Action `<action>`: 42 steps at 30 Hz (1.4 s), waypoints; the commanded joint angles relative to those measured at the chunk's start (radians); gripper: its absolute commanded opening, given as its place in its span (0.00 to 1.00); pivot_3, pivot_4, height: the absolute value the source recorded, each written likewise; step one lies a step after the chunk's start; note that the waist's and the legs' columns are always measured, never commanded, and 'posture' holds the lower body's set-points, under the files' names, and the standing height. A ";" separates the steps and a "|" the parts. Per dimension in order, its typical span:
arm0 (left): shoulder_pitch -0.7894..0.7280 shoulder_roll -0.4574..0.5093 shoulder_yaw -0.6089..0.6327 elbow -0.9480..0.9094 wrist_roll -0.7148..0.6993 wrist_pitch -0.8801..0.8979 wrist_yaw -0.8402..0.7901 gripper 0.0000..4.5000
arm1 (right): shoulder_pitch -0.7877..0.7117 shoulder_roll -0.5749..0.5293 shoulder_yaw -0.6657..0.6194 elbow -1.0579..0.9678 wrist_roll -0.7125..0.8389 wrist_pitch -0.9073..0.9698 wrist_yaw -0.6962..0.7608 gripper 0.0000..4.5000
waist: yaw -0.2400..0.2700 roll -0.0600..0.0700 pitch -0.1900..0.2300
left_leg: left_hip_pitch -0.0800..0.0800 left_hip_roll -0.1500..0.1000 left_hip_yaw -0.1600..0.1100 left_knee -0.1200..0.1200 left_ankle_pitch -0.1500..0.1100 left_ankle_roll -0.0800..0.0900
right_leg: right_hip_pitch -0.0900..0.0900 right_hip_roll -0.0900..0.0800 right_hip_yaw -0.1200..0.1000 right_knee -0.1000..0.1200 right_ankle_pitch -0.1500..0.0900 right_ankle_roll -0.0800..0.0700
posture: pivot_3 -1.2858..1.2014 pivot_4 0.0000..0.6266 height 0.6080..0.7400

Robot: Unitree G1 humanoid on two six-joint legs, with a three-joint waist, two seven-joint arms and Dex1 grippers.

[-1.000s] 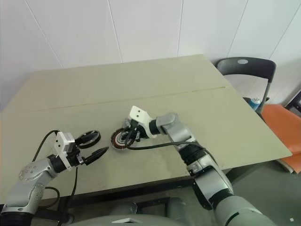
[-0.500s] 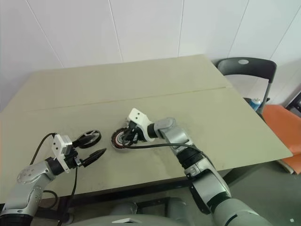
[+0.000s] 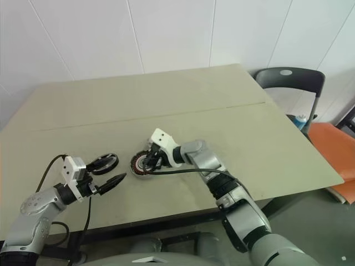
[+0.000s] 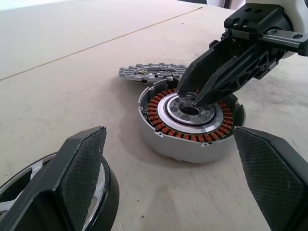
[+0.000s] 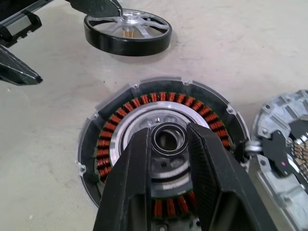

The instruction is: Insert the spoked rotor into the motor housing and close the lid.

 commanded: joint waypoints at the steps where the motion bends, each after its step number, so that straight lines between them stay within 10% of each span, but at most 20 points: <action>1: -0.008 0.007 0.011 -0.050 -0.008 0.009 0.010 1.00 | -0.020 0.012 -0.006 -0.013 0.013 -0.008 -0.002 0.17 | 0.000 0.000 0.000 | 0.000 0.000 0.000 0.000 0.000 0.000 | 0.000 0.000 0.000 0.000 0.000 0.000 | 0.52 0.00 1.00; 42: -0.003 0.008 0.017 -0.010 0.004 -0.023 -0.022 1.00 | -0.003 0.018 0.027 0.039 -0.017 -0.068 -0.019 0.17 | -0.002 0.000 0.000 | 0.001 0.000 0.000 0.000 0.000 0.000 | 0.001 0.000 0.000 0.000 0.000 0.000 | 0.52 0.00 1.00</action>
